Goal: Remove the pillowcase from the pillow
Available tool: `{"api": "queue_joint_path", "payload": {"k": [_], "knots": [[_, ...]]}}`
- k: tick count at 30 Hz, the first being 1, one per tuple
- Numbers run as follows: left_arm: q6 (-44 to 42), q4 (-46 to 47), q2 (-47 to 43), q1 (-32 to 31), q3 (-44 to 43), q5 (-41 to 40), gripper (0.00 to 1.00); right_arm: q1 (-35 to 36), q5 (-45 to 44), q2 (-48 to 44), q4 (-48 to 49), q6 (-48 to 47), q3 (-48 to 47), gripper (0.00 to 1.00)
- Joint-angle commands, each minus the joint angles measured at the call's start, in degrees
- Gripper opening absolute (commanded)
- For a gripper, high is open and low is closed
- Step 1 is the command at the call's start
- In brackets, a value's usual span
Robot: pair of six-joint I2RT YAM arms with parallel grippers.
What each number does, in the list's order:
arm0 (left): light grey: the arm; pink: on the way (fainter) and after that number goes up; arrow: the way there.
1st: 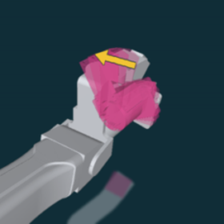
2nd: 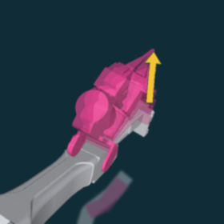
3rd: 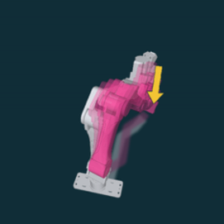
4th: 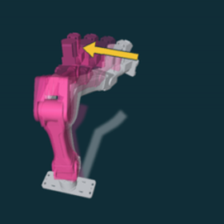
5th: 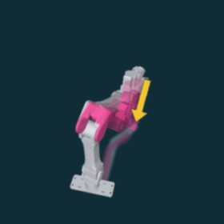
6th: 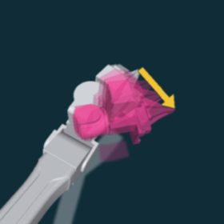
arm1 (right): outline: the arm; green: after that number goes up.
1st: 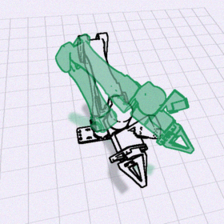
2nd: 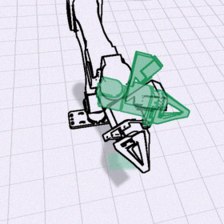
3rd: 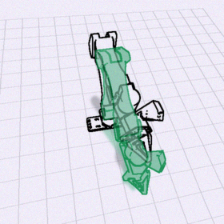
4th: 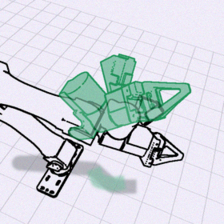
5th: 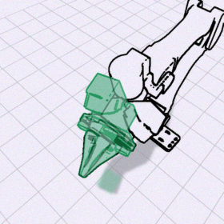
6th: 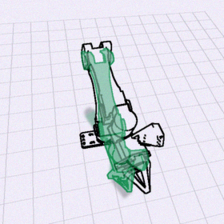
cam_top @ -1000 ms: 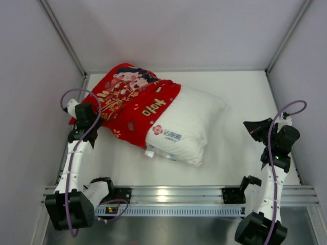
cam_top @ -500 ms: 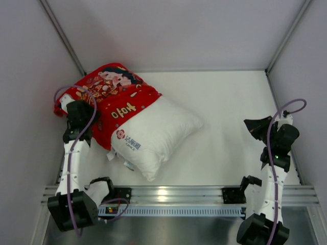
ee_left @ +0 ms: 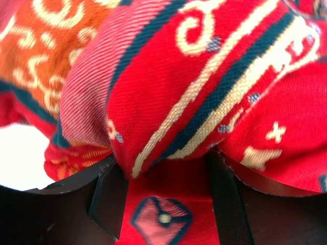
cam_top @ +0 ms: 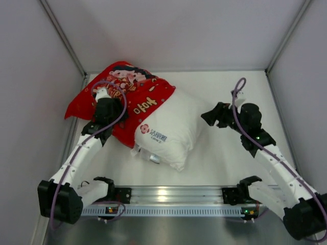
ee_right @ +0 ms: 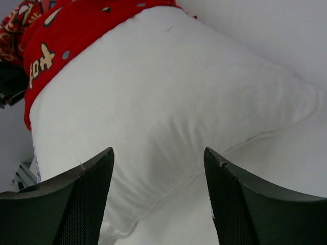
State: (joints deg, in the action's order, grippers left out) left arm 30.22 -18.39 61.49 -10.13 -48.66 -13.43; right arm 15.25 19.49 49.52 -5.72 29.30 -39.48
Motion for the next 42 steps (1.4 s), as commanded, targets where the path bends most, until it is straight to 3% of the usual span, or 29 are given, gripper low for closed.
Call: {"api": "queue_joint_path", "payload": {"k": [1, 9, 14, 22, 27, 30, 34, 42], "knots": [[-0.07, 1.52, 2.05, -5.94, -0.64, 2.62, 0.63, 6.96, -10.16, 7.93, 0.97, -5.65, -4.89, 0.69], [-0.16, 1.61, 4.07, -10.43, -1.17, 2.45, 0.64, 15.15, -15.96, 20.96, 2.90, -8.55, -9.56, 0.71], [-0.51, 1.60, 8.02, -14.65, -4.15, -0.63, 0.67, 23.23, -19.22, 22.38, 8.16, -6.81, -3.51, 0.71], [-2.35, 3.80, 16.28, -19.40, -11.26, -3.62, 0.72, 48.01, -26.69, 25.88, 20.64, 3.65, 1.08, 0.71], [-7.09, 6.09, 21.55, -23.35, -16.54, -1.08, 0.77, 60.05, -28.36, 29.85, 22.33, 4.89, -6.02, 0.73], [-10.26, 6.79, 21.39, -25.54, -18.83, -0.11, 0.78, 61.66, -27.92, 26.17, 21.88, 5.33, -6.31, 0.73], [-15.00, 8.37, 19.89, -26.69, -19.54, 5.34, 0.82, 61.66, -30.46, 13.52, 18.82, 4.72, -3.76, 0.74], [-17.47, 6.44, 12.00, -26.96, -19.62, -5.45, 0.92, 60.52, -48.82, -8.18, 0.81, -0.21, -2.00, 0.80]]}}
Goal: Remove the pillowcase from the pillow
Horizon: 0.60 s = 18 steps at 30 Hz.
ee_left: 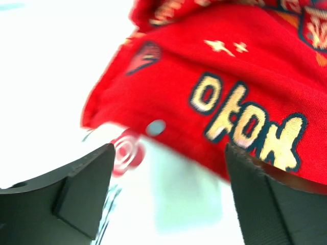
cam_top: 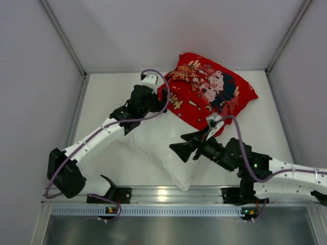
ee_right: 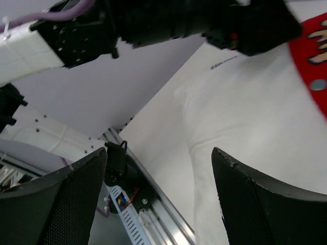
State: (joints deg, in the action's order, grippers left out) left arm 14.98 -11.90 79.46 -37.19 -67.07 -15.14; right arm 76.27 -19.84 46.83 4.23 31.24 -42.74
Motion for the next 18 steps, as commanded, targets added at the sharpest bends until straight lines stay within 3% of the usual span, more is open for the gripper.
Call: {"api": "queue_joint_path", "payload": {"k": [1, 5, 10, 14, 15, 18], "knots": [[-2.85, -1.27, -6.85, 0.19, -1.48, -5.15, 0.97, -0.68, -13.52, -7.00, -12.28, -2.33, 1.60, 0.80], [-3.29, -4.35, -12.21, 0.19, -2.63, -10.00, 0.99, -0.86, -21.81, -11.75, -18.81, -0.93, 3.97, 0.80], [-2.07, -5.41, -18.45, 0.10, -0.52, -4.83, 0.99, -1.65, -27.53, -10.45, -23.03, 3.55, 6.79, 0.76], [-2.15, -7.96, -22.50, 0.10, 1.06, -1.57, 0.98, -5.15, -26.31, -6.76, -23.39, 8.12, 9.95, 0.65], [-2.06, -9.01, -22.94, 0.01, 1.15, -0.95, 0.99, -5.95, -25.44, -4.58, -22.08, 8.57, 11.09, 0.60], [-1.89, -9.89, -24.70, 0.01, 2.20, 1.77, 0.99, -8.32, -18.34, 0.95, -13.51, 7.61, 13.29, 0.57]]}}
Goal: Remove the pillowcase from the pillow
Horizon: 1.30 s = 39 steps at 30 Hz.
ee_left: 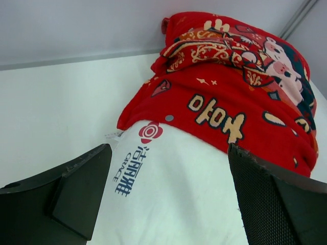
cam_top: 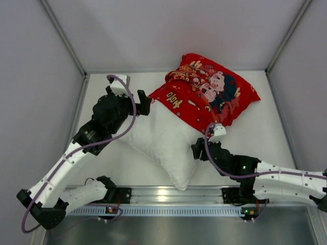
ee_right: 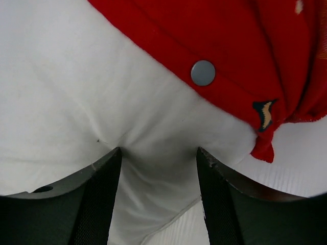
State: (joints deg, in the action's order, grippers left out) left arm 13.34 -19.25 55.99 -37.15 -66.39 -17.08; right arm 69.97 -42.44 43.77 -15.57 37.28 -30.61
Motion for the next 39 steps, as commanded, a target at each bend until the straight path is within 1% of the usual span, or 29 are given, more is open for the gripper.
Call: {"api": "queue_joint_path", "payload": {"k": [1, 2, 3, 4, 5, 6, 7, 8, 9, 11, 14, 15, 17, 18, 19, 20, 23, 24, 27, 28, 30, 31, 33, 34, 36, 37, 38, 39], "knots": [[-0.25, -2.73, -1.49, -0.12, 1.96, 4.59, 0.99, -2.56, 5.94, 5.78, 8.69, 0.70, 1.25, 0.57], [-0.33, -2.90, -1.76, -0.21, 2.31, 4.77, 0.99, -3.69, 7.44, 7.98, 10.72, 0.60, 0.39, 0.57], [-0.77, -3.43, -1.85, -0.29, 2.93, 4.95, 0.99, -4.05, 10.85, 12.52, 12.57, 0.26, -0.58, 0.57], [-0.86, -3.69, -1.93, -0.38, 3.19, 4.87, 0.98, -4.14, 12.54, 14.83, 16.59, -1.23, -1.55, 0.57], [-0.95, -3.87, -2.11, -0.47, 3.55, 4.95, 0.99, -4.14, 14.12, 17.29, 18.72, -1.94, -4.25, 0.57], [-1.13, -3.96, -2.28, -0.56, 4.24, 4.87, 0.99, -4.14, 17.88, 21.32, 20.56, -2.55, -5.76, 0.58], [-1.21, -4.22, -2.46, -0.56, 4.60, 4.95, 0.99, -4.14, 19.83, 22.92, 23.89, -3.60, -7.08, 0.58], [-1.39, -4.48, -2.72, -0.65, 4.86, 4.87, 0.99, -4.14, 20.98, 25.03, 25.05, -3.35, -9.10, 0.59], [-1.65, -4.66, -2.99, -0.65, 5.04, 4.78, 0.99, -4.14, 24.04, 25.40, 26.89, -3.18, -9.38, 0.59], [-2.27, -5.62, -3.95, -0.65, 5.39, 4.60, 0.99, -4.06, 25.73, 24.79, 30.41, -2.39, -8.86, 0.60], [-3.32, -7.03, -5.18, -0.65, 5.66, 4.69, 0.99, -4.06, 24.95, 19.71, 29.03, -2.12, -6.40, 0.62], [-3.76, -7.21, -5.45, -0.65, 5.92, 5.30, 0.99, -4.06, 23.47, 15.51, 27.98, -2.03, -5.70, 0.64], [-4.29, -7.73, -6.06, -0.65, 7.06, 6.44, 0.99, -4.14, 21.88, 10.22, 25.52, -2.21, -4.03, 0.67], [-4.64, -7.65, -6.15, -0.73, 7.59, 7.49, 0.99, -4.14, 20.13, 4.28, 22.63, -2.21, -3.67, 0.70], [-4.73, -7.74, -6.15, -0.82, 8.20, 8.20, 0.99, -4.14, 19.42, 1.44, 21.13, -2.47, -3.49, 0.70], [-4.64, -7.65, -6.15, -1.08, 9.34, 8.99, 0.98, -4.14, 18.54, -4.25, 19.46, -2.82, -3.75, 0.72], [-4.64, -7.74, -4.49, -2.75, 10.66, 11.36, 0.99, -4.15, 14.41, -11.23, 11.90, -4.84, -6.03, 0.75], [-4.90, -7.65, -3.96, -3.45, 11.36, 11.37, 0.99, -4.23, 11.70, -14.21, 7.97, -5.54, -6.91, 0.76], [-6.65, -7.74, -0.71, -8.72, 11.81, 9.18, 0.99, -4.41, 8.00, -17.40, 3.46, -7.83, -9.81, 0.77], [-7.19, -7.74, 1.38, -12.82, 11.64, 5.34, 0.99, -4.41, 7.46, -17.66, 1.62, -8.53, -10.43, 0.78], [-8.15, -7.74, 3.85, -16.89, 11.29, 0.41, 0.99, -4.41, 6.06, -18.45, -0.15, -9.06, -11.57, 0.79], [-8.33, -7.82, 6.56, -20.04, 11.11, -3.10, 0.98, -4.32, 5.70, -18.80, -0.42, -9.24, -11.66, 0.79], [-7.98, -7.83, 9.57, -22.00, 10.76, -5.15, 0.98, -4.41, 4.82, -19.60, -0.51, -9.50, -11.49, 0.79], [-7.63, -7.65, 12.71, -22.61, 10.58, -6.20, 0.99, -4.41, 4.56, -19.86, -0.51, -9.68, -11.23, 0.79], [-6.23, -7.04, 16.24, -22.62, 10.67, -8.04, 0.99, -4.41, 3.59, -19.95, -0.77, -10.20, -11.14, 0.80], [-6.05, -6.08, 20.09, -22.53, 10.84, -9.19, 0.98, -4.50, 3.07, -19.86, -1.21, -10.47, -11.40, 0.80], [-5.35, -5.72, 22.21, -22.18, 10.93, -11.03, 0.99, -4.50, 2.54, -19.60, -1.56, -10.64, -11.66, 0.80], [-4.56, -5.72, 24.15, -21.48, 10.84, -11.13, 0.99, -4.41, 1.49, -19.34, -1.74, -11.43, -11.93, 0.80]]}}
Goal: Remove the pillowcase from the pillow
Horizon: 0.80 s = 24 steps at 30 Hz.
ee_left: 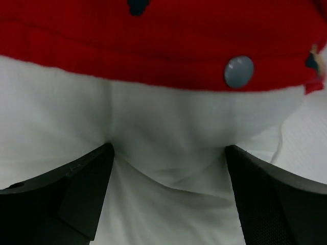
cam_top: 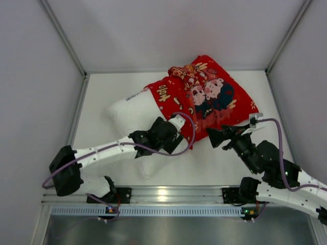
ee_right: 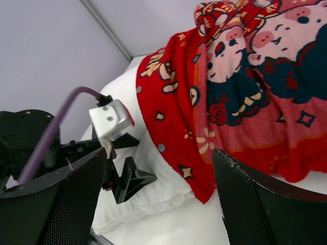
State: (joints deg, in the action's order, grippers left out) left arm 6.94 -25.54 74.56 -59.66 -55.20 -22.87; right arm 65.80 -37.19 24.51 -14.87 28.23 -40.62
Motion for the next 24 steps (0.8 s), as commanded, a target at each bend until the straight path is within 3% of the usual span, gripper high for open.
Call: {"api": "queue_joint_path", "payload": {"k": [1, 3, 4, 5, 9, 12, 19, 24], "knots": [[2.98, 0.32, 9.25, 3.65, -0.35, -4.64, 0.92, -0.32, -4.38, 0.27, -2.44, -2.82, -2.53, 0.80], [7.11, 0.31, 10.95, 6.82, 0.00, 0.01, 0.57, -0.32, -6.31, 1.06, -2.44, -4.49, -3.49, 0.82], [8.43, 0.66, 10.78, 9.53, 0.35, 1.41, 0.18, -0.41, -7.19, 2.37, -2.44, -5.11, -4.72, 0.83], [9.66, 1.97, 10.25, 10.52, 1.40, 3.08, 0.00, -0.50, -8.50, 3.16, -2.44, -6.59, -5.43, 0.83], [11.07, 2.51, 4.82, 11.32, 3.08, 3.89, 0.00, -2.60, -8.60, 9.66, -2.44, -10.90, -11.04, 0.84], [12.66, 2.42, -0.01, 11.14, 5.27, 4.59, 0.00, -10.21, -3.88, 16.08, -2.44, -13.46, -14.47, 0.83], [15.21, -0.03, -7.59, 11.14, 8.97, 5.91, 0.00, -31.76, 25.12, 33.54, -0.60, -12.76, -21.95, 0.68], [15.30, -0.21, -8.91, 11.14, 8.79, 6.88, 0.00, -33.90, 36.39, 45.43, 2.56, -14.34, -25.47, 0.65]]}}
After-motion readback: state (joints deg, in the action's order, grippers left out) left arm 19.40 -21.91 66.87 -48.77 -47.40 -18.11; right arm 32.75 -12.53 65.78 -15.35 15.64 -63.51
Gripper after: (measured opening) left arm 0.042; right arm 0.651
